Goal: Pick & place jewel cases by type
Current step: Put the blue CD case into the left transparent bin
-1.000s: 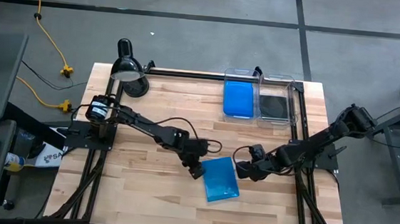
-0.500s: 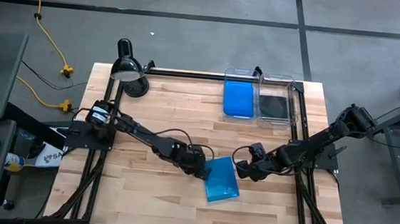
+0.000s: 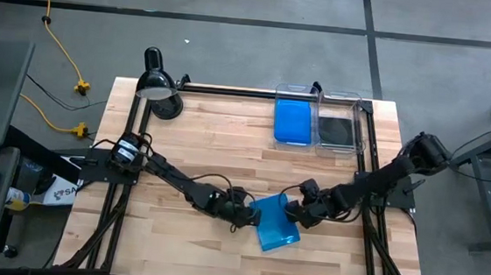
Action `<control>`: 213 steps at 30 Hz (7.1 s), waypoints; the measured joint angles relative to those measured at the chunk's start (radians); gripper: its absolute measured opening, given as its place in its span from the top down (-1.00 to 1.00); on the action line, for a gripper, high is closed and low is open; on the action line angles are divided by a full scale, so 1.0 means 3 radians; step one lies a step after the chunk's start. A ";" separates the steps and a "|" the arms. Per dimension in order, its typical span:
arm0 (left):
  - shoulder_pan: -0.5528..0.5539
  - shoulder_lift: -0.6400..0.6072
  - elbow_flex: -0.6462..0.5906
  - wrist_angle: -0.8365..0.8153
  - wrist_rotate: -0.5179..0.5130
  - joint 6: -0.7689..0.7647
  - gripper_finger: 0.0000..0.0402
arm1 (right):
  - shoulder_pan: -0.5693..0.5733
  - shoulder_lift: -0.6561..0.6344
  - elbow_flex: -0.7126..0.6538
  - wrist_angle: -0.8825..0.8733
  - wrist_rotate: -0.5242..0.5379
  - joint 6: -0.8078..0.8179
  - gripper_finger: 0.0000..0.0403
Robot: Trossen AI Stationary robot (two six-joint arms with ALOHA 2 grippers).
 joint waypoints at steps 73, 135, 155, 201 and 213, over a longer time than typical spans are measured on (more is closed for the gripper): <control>0.0150 0.0142 -0.0014 0.0405 -0.0383 0.0758 0.42 | 0.0098 -0.0049 0.0015 0.1783 -0.0091 -0.0309 0.40; 0.0970 -0.3333 -0.0014 -0.1335 -0.0339 0.6122 0.42 | -0.0051 -0.1764 0.0698 0.3515 0.0932 -0.5526 1.00; 0.0969 -0.3359 -0.0014 -0.1401 -0.0233 0.6261 0.42 | -0.1696 -0.0460 0.4352 -0.1039 0.1148 -0.4736 1.00; 0.0968 -0.6381 -0.1740 -0.1400 0.0142 0.6037 0.42 | -0.4386 0.0328 0.1759 -0.0627 -0.2197 -0.3238 1.00; 0.0968 -0.6734 -0.2346 -0.1553 0.0323 0.5814 0.42 | -0.4407 0.0328 0.1035 0.0198 -0.2513 -0.2884 1.00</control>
